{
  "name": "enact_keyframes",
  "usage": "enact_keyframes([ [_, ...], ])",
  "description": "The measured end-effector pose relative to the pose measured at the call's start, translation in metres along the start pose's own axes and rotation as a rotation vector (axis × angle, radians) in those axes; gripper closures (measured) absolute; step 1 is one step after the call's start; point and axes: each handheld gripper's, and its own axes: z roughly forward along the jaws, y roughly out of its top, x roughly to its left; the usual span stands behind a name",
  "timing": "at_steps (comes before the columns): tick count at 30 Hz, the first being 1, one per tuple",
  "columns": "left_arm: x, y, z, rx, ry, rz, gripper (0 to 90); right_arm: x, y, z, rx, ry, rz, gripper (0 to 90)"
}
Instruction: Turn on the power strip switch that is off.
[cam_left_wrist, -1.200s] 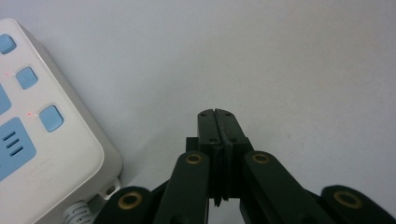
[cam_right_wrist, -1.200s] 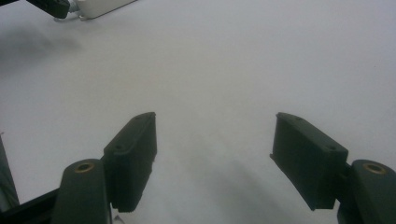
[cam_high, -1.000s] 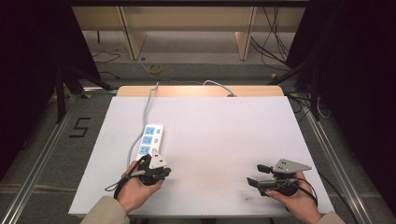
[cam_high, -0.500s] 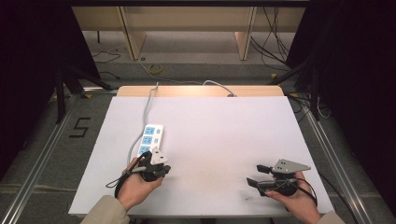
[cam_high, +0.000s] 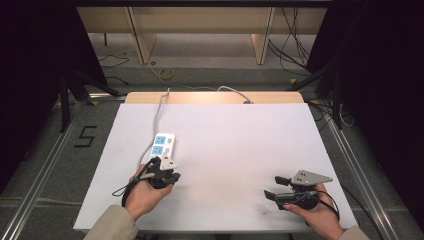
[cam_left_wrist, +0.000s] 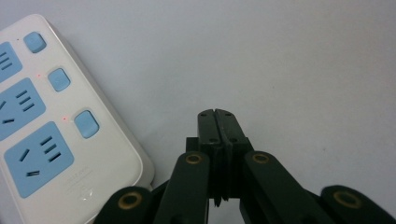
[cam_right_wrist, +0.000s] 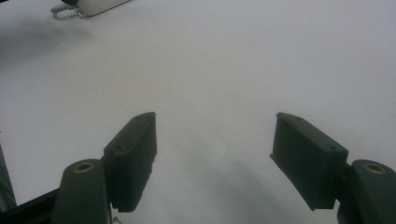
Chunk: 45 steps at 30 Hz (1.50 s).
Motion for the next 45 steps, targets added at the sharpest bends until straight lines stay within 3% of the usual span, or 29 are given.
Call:
enact_keyframes([
  [7,0.004,0.003,0.000,0.004,0.021,-0.010,89.7,0.000,0.000,0.000,-0.001,0.001,-0.001,31.4],
  [45,0.022,0.016,0.007,0.048,0.044,-0.051,89.8,-0.001,0.000,0.000,0.001,-0.004,-0.001,31.6],
])
